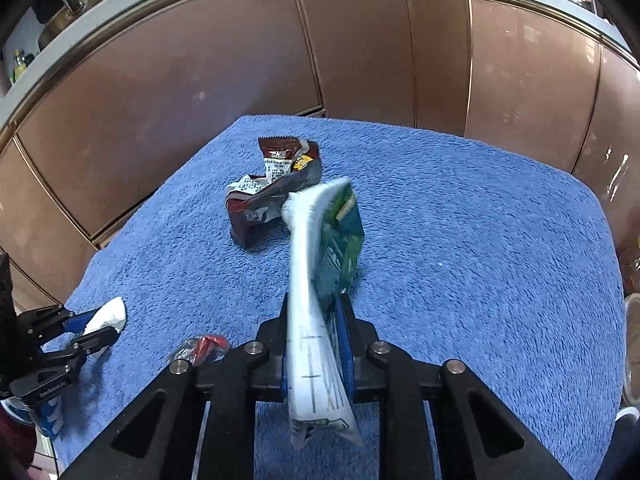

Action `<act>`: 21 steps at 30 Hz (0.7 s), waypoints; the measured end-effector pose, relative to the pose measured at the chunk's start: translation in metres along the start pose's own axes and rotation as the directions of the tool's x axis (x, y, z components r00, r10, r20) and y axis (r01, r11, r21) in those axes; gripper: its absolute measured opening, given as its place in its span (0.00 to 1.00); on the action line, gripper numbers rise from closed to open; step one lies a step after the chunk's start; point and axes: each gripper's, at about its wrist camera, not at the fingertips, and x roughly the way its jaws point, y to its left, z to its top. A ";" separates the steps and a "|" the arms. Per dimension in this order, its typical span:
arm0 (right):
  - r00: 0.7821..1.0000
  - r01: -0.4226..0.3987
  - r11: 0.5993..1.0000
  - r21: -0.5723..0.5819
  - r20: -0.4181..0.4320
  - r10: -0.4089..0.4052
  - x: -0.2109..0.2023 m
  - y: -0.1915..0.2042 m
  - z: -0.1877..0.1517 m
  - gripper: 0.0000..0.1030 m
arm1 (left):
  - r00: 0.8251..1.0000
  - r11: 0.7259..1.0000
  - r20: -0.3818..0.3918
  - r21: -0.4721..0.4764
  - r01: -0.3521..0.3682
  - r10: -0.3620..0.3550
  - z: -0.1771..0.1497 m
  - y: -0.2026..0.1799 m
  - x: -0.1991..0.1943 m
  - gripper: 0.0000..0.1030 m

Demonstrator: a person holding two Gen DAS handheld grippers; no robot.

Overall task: Collect trash
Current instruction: 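Grasp the white tissue with the left tool while the right tool grasps the green milk carton, then carry the tissue and milk carton over to the white-rimmed bin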

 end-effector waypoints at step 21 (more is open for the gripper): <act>0.992 -0.040 0.993 0.109 0.122 0.026 -0.112 -0.008 -0.071 0.16 | 0.998 1.000 0.065 0.012 0.021 -0.022 -0.001 -0.046 -0.054 0.11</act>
